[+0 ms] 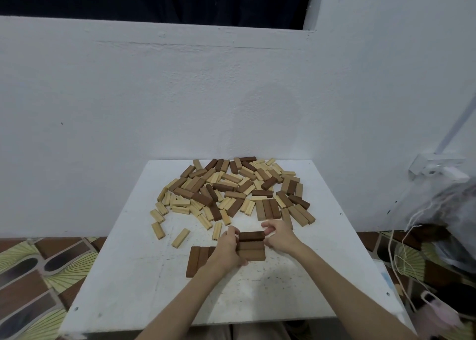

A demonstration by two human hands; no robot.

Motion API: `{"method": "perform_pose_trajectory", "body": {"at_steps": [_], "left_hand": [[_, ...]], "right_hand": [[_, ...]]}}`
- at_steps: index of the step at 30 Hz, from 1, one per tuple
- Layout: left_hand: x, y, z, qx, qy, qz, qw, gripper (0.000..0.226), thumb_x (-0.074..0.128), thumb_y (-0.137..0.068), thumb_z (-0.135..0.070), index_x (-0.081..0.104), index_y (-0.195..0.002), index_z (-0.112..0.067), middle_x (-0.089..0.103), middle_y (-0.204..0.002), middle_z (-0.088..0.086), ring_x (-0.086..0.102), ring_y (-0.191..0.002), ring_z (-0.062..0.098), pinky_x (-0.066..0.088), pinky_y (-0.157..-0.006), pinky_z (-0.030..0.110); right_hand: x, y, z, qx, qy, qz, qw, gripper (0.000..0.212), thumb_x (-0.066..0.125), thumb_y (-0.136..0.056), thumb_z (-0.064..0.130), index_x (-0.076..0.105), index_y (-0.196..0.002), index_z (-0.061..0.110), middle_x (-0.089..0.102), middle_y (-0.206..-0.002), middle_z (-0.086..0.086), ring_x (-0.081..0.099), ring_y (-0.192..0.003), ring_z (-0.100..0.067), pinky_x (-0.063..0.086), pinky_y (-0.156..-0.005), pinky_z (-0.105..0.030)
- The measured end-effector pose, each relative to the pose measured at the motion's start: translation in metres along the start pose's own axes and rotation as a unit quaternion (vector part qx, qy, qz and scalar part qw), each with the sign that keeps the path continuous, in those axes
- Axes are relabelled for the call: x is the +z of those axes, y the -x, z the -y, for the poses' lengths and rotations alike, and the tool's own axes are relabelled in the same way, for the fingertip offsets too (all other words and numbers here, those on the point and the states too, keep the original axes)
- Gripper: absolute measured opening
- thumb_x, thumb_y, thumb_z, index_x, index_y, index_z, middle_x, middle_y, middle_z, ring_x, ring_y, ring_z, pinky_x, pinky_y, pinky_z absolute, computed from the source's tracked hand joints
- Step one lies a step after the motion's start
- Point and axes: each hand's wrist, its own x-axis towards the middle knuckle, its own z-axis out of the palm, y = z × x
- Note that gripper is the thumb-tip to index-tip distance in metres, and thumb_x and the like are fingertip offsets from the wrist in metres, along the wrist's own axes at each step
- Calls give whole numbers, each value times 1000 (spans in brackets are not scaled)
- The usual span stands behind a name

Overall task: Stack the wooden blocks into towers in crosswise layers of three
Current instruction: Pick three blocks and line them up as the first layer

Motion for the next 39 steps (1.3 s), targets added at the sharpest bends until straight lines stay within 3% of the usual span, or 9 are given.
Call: {"method": "perform_pose_trajectory", "body": {"at_steps": [3,9,16,22,30,35,39], "left_hand": [[0,1,-1,-3,13,-15,1000,69,78,-69,-5,34,-121,-14,45,-117,8,50,-99,19,49,-74,24],[2,-1,-2,-42,82,-14,996,67,77,-68,2,34,-118,-12,51,-92,3,54,-86,19,53,-74,35],[2,0,-2,-52,115,-24,992,63,78,-68,0,36,-113,-14,55,-103,7,58,-97,23,56,-80,34],[0,0,0,-43,120,-31,991,62,80,-67,-1,38,-111,-13,55,-103,7,57,-93,19,54,-76,28],[-2,1,1,-38,119,-26,992,58,78,-69,-1,38,-109,-13,53,-94,3,51,-76,8,48,-60,18],[-1,0,2,-43,111,-29,992,57,79,-71,-5,38,-110,-12,52,-95,3,50,-80,12,47,-64,19],[0,0,4,-45,110,-42,992,57,79,-71,-6,40,-113,-10,53,-97,5,50,-81,13,47,-68,21]], "right_hand": [[-3,3,0,18,-38,4,999,55,59,-82,-14,47,-133,4,47,-91,-2,52,-75,-16,44,-54,-18],[-2,7,-1,31,-76,2,997,61,64,-77,-16,47,-132,7,51,-89,-3,55,-86,-20,48,-57,-19],[2,5,-4,38,-115,-26,992,62,68,-75,-13,50,-129,11,59,-98,-9,61,-92,-23,56,-71,-26],[4,3,-8,45,-133,-41,989,58,69,-75,-12,53,-126,10,63,-98,-9,64,-90,-23,58,-77,-32],[3,5,-12,44,-140,-38,988,53,68,-76,-13,54,-123,9,62,-92,-9,63,-84,-21,57,-67,-27],[6,3,-12,48,-149,-44,987,52,68,-75,-14,56,-120,10,63,-91,-9,64,-93,-26,58,-81,-40],[6,4,-12,49,-169,-43,983,52,67,-75,-15,55,-120,9,63,-93,-10,65,-89,-26,59,-78,-37]]}}
